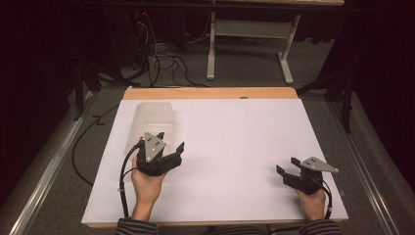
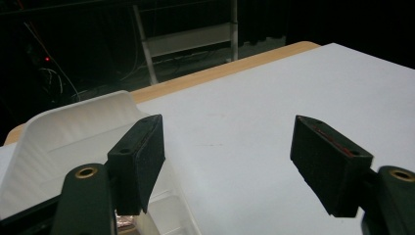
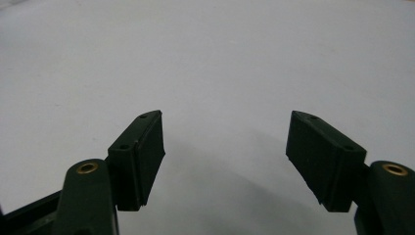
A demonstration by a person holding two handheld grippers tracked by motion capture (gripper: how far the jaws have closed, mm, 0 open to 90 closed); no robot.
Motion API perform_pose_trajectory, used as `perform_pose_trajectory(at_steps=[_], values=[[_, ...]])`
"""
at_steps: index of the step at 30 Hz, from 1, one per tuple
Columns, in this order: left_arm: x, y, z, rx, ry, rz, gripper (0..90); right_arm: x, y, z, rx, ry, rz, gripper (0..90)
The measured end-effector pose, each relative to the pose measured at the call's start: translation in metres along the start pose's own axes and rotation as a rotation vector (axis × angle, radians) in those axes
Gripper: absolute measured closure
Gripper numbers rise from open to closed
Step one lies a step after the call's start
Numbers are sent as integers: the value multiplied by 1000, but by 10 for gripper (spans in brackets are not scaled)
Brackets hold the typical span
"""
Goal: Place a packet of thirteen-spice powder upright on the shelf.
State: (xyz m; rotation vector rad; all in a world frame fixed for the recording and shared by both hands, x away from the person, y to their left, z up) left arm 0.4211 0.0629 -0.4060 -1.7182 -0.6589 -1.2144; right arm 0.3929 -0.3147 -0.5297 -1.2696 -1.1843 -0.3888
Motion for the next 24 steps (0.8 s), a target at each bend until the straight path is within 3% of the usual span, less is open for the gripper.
perform_pose_trajectory(at_steps=[13,24], values=[[-2,3,-17,-47,9,8,294,0,0,0,-2,0,-2,307],[-5,7,-26,-91,-16,13,294,0,0,0,-1,-1,-4,307]])
Point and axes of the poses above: each handheld gripper's, and its own axes: y roughly forward along the jaws, x roughly out of its top, z roughly to its left, the point moved 10 cm from there along y, roughly forward along the jaws, and after that the axes turned 11 degrees about -y, right-handed, at the moved point
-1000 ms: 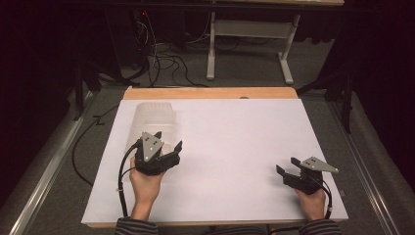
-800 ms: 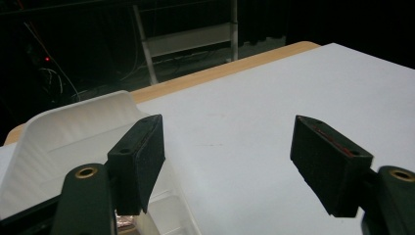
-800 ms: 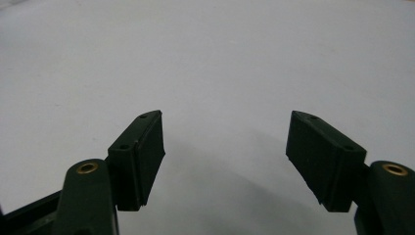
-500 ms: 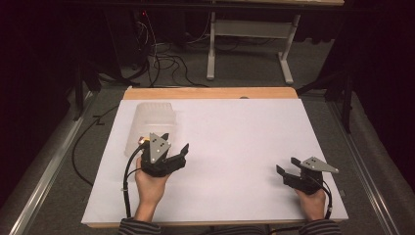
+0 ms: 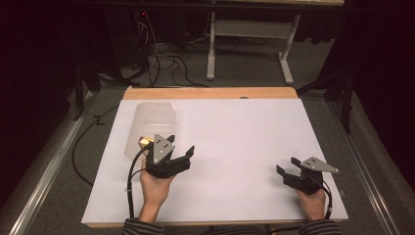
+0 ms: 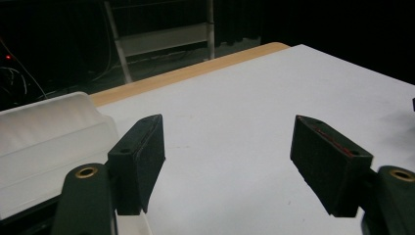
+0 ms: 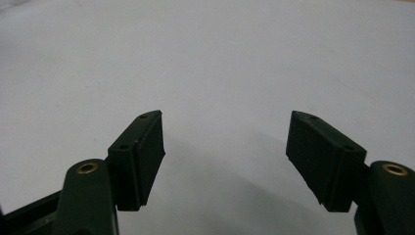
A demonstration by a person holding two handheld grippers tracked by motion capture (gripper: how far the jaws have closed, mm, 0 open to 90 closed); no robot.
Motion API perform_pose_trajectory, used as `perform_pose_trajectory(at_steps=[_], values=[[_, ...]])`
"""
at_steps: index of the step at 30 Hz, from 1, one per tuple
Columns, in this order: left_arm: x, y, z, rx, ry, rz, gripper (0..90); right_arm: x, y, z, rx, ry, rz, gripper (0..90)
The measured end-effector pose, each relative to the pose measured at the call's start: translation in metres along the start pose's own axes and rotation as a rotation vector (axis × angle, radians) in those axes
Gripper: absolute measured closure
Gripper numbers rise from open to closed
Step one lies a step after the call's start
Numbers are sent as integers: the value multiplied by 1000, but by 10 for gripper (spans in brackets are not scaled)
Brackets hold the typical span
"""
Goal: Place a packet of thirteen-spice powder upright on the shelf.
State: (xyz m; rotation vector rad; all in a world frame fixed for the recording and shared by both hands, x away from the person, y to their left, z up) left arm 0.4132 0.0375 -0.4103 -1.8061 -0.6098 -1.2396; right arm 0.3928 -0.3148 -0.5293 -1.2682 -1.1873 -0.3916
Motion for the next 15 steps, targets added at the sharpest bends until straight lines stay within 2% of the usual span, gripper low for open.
perform_pose_trajectory(at_steps=[6,15], values=[[-1,1,-4,-16,-5,2,294,0,0,0,0,-1,-1,307],[-4,3,-13,-33,12,11,293,0,0,0,0,5,3,307]])
Point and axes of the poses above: each handheld gripper's, and its own axes: y roughly forward along the jaws, x roughly out of its top, z roughly to its left, the point moved 10 cm from there along y, roughly forward along the jaws, and after that the axes turned 11 degrees about -y, right-handed, at the moved point
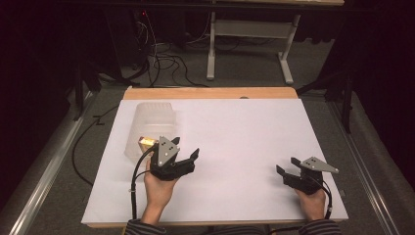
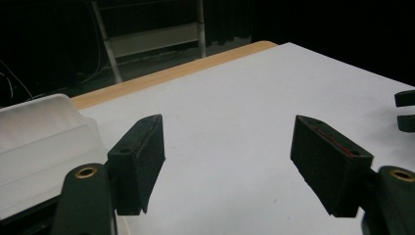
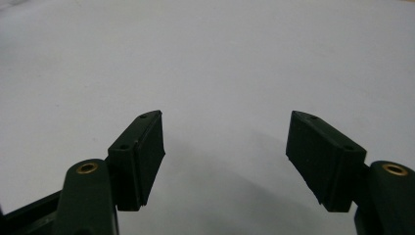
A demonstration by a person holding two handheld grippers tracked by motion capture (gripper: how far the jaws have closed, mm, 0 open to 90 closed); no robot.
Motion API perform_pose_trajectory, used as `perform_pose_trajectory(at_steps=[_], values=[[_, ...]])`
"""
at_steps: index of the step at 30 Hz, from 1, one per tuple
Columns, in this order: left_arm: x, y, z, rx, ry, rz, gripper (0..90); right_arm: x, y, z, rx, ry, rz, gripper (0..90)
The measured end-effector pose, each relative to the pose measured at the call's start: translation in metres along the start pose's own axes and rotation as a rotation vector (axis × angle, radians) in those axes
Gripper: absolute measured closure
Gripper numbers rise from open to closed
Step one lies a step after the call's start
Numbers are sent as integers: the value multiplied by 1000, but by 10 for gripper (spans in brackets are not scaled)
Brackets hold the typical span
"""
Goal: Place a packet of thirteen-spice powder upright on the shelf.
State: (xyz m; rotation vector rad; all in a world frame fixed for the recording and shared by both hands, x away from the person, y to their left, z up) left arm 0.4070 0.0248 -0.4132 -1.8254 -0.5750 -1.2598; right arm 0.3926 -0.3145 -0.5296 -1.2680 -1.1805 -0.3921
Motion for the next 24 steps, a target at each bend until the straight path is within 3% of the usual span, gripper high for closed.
perform_pose_trajectory(at_steps=[24], values=[[-15,9,-19,-51,-2,31,290,0,1,0,2,-5,2,307]])
Point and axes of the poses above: each handheld gripper's, and its own axes: y roughly forward along the jaws, x roughly out of its top, z roughly to its left, the point moved 10 cm from there along y, roughly forward along the jaws, and after that the axes turned 11 degrees about -y, right-handed, at the moved point
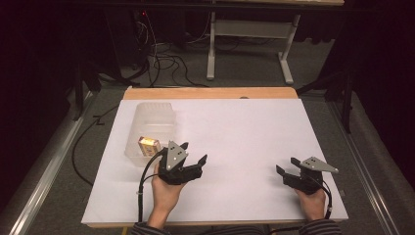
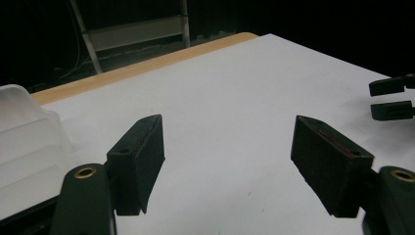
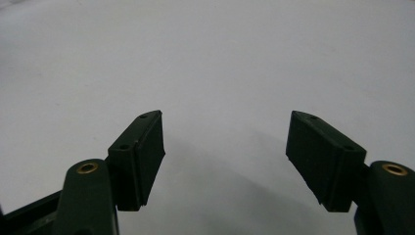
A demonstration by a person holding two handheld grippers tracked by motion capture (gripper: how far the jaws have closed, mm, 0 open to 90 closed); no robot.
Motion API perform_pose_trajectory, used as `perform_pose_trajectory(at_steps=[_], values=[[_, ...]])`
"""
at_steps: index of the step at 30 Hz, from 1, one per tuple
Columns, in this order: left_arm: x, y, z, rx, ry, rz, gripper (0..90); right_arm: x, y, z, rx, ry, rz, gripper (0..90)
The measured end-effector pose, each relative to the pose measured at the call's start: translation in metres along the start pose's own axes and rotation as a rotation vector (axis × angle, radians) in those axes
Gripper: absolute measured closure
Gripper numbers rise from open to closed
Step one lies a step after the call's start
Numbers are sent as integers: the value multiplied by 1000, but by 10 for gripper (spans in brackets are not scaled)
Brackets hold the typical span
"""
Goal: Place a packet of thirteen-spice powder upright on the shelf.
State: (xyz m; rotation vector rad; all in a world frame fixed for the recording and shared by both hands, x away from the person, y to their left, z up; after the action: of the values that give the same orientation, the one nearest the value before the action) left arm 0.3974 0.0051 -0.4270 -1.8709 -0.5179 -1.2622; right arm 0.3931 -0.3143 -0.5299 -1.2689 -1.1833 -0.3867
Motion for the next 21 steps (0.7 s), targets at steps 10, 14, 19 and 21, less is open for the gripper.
perform_pose_trajectory(at_steps=[10,14,19,21], values=[[-8,5,-8,-19,2,16,289,0,0,0,0,-3,-3,307],[-12,8,-11,-27,6,27,289,0,0,0,-1,-3,-3,308],[-15,10,-12,-29,-3,34,289,0,-1,-1,-5,-1,-5,308],[-17,10,-13,-32,-9,35,289,0,0,0,-1,1,-5,308]])
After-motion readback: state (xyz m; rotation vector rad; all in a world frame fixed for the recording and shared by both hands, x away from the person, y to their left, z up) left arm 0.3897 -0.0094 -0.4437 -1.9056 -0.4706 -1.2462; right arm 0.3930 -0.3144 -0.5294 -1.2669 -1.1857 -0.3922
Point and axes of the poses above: each handheld gripper's, and its own axes: y roughly forward along the jaws, x roughly out of its top, z roughly to its left, the point moved 10 cm from there along y, roughly forward along the jaws, and after that the axes turned 11 degrees about -y, right-handed, at the moved point
